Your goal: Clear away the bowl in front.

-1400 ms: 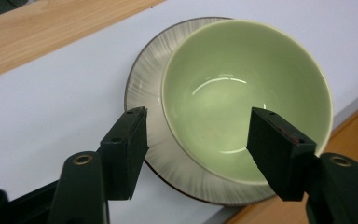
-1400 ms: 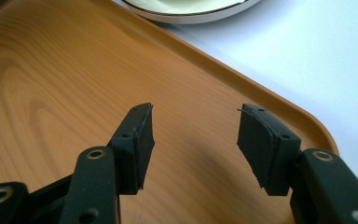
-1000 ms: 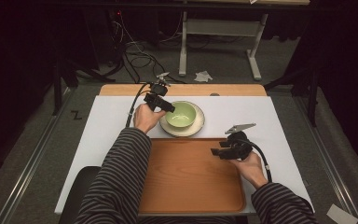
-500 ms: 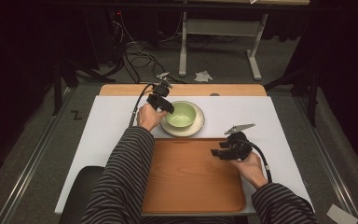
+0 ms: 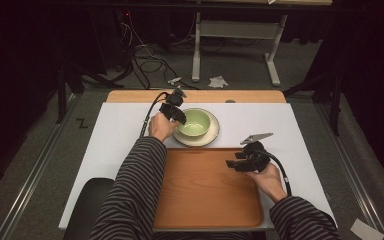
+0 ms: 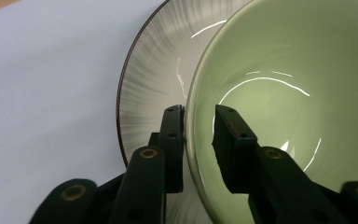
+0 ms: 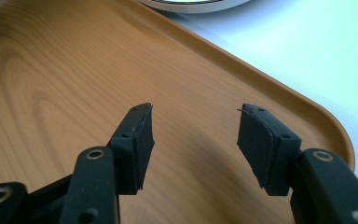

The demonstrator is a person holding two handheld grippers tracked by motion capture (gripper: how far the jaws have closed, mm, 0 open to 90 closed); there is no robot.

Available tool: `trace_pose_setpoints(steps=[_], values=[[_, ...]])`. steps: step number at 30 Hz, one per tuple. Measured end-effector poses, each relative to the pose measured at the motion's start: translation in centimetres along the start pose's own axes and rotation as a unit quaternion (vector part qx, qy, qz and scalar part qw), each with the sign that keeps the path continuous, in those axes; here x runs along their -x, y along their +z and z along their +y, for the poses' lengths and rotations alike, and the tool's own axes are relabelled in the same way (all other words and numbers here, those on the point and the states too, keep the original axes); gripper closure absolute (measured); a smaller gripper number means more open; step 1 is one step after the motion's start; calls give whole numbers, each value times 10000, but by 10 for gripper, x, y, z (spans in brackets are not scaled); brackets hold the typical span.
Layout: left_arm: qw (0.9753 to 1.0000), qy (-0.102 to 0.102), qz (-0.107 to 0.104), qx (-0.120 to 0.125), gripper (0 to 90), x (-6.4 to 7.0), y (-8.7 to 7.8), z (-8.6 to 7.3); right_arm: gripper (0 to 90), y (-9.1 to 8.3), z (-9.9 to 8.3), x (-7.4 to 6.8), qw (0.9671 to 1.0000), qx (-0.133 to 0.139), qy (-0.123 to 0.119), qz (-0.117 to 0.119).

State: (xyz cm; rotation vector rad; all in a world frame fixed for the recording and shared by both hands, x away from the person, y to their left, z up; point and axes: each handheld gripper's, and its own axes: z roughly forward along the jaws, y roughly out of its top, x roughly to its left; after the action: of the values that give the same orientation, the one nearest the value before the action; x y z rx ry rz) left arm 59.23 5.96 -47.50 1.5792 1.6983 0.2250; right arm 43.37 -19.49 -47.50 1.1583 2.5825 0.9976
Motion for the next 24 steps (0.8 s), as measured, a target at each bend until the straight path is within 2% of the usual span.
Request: trace_pose_setpoints(steps=[6, 11, 14, 19, 24], values=[[10000, -41, 66, -12, 817, -2, 1, 1, 467, 2, 0, -1, 10000, -37, -60, 10], [9999, -152, 57, -21, 827, -3, 2, 2, 467, 2, 0, -1, 10000, -43, -16, 15], [9998, -191, 52, -29, 832, -3, 1, 2, 467, 2, 0, -2, 10000, -27, -76, 23], [9991, -401, -126, -98, 843, -5, 1, 5, 466, 3, -1, -2, 10000, -56, -72, 16], [9990, -424, -143, -89, 845, -4, 1, 5, 466, 3, 0, -2, 10000, -43, -58, 12]])
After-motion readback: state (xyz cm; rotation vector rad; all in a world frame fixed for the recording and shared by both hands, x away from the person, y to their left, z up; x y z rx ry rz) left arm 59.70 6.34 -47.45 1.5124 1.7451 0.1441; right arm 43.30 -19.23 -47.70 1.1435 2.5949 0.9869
